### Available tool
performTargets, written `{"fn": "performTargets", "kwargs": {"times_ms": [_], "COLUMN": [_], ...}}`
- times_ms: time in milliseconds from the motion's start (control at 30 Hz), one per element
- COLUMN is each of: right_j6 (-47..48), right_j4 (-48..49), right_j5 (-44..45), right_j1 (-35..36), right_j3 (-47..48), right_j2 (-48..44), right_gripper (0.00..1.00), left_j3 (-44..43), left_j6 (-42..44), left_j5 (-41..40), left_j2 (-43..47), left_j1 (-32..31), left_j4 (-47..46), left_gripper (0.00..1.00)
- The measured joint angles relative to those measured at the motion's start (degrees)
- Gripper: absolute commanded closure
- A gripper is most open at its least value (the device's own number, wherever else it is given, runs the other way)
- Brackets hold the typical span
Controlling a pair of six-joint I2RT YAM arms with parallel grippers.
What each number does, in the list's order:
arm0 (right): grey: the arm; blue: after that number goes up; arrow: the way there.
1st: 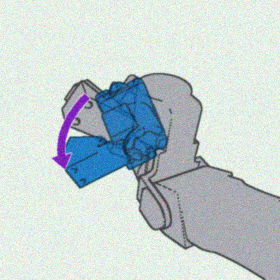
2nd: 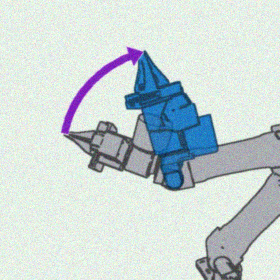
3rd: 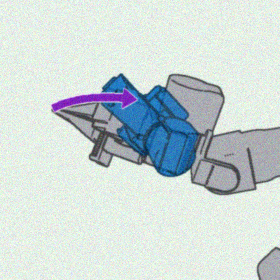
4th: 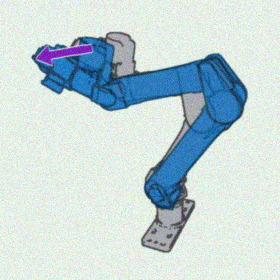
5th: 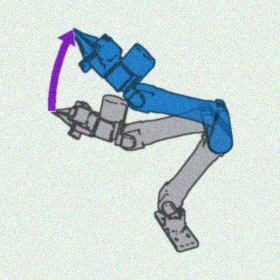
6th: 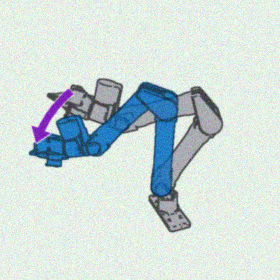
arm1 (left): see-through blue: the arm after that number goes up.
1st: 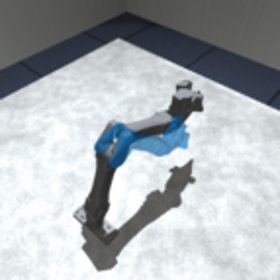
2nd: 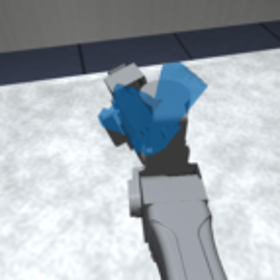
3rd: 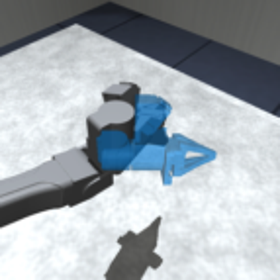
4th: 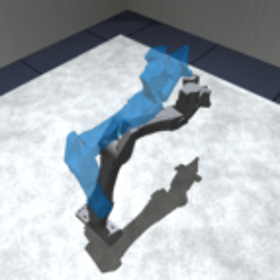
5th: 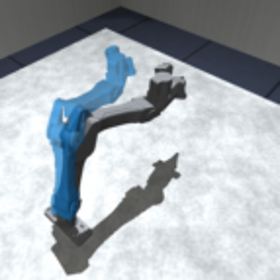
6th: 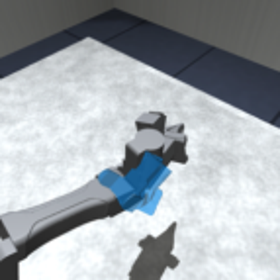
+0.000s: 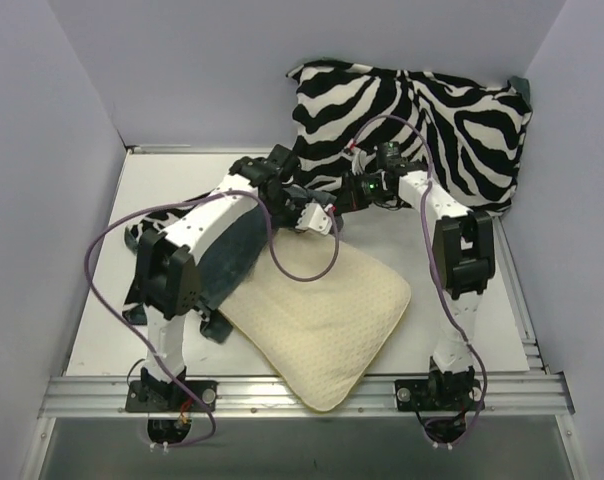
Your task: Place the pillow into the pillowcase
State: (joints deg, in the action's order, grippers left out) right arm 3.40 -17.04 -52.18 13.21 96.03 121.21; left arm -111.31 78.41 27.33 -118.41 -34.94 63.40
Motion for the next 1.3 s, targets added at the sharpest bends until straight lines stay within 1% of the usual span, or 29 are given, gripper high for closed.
{"fn": "performTargets", "kwargs": {"times_ms": [100,233,300,433,533,600,733,833,967,1000,1033,1067,1100,1133,1167,1200,1300], "right_j6": [3.85,12.28,15.30,15.96,14.62,14.10,13.07,12.07,11.13,10.82,10.29,9.27,8.87,8.07,6.67,5.62,1.84], "right_j4": [-5.05,-13.73,-17.16,-22.10,-23.61,-23.98,-22.93,-22.10,-21.07,-20.90,-20.65,-21.11,-21.62,-22.56,-23.61,-24.11,-23.74], "right_j5": [-1.29,-2.36,-2.82,-5.18,-6.67,-6.84,-7.41,-8.57,-8.90,-8.90,-8.79,-8.48,-8.48,-8.33,-8.02,-7.61,-6.03], "right_j1": [-0.72,-1.97,-2.89,-3.74,-2.38,-1.25,0.48,0.42,0.66,0.68,0.66,0.59,0.48,0.48,0.46,0.48,0.96], "right_j3": [-0.68,-1.36,-1.42,-0.02,1.84,1.53,-4.11,-10.21,-14.43,-14.45,-14.43,-13.92,-13.64,-13.31,-12.92,-12.66,-13.00], "right_j2": [-3.06,-8.04,-9.40,-8.76,-7.13,-6.86,-7.23,-7.67,-9.62,-10.03,-10.38,-10.54,-10.54,-10.54,-10.54,-10.54,-11.06], "right_gripper": [1.00,1.00,1.00,1.00,1.00,1.00,1.00,1.00,1.00,0.95,0.72,0.60,0.54,0.46,0.41,0.37,0.23], "left_j3": [2.34,3.21,4.52,6.34,6.36,5.70,2.86,3.02,7.21,7.93,8.52,9.16,9.90,10.71,11.32,12.07,14.23], "left_j6": [-1.38,-4.87,-6.25,-9.40,-14.53,-19.47,-34.40,-47.36,-62.10,-65.05,-66.95,-68.13,-69.57,-70.47,-70.75,-70.27,-68.87], "left_j5": [-0.09,-0.50,-1.42,-3.65,-6.54,-8.46,-11.54,-13.97,-17.44,-18.29,-18.75,-18.91,-18.75,-17.14,-15.65,-12.50,-4.04], "left_j2": [4.92,5.73,5.53,3.65,0.48,-1.90,-5.38,-5.05,-2.51,-1.88,-1.36,-0.81,-0.15,0.70,1.57,3.13,9.18], "left_j1": [2.27,5.70,6.45,5.75,3.56,1.97,0.28,0.37,0.52,0.52,0.52,0.52,0.52,0.63,0.83,1.27,3.67], "left_j4": [-0.22,-2.60,-4.39,-8.17,-12.41,-15.21,-17.22,-18.69,-22.18,-22.75,-23.39,-24.00,-24.76,-25.90,-26.64,-27.23,-26.12], "left_gripper": [1.00,1.00,1.00,1.00,1.00,1.00,1.00,1.00,1.00,1.00,0.63,0.48,0.38,0.32,0.07,0.02,0.03]}}
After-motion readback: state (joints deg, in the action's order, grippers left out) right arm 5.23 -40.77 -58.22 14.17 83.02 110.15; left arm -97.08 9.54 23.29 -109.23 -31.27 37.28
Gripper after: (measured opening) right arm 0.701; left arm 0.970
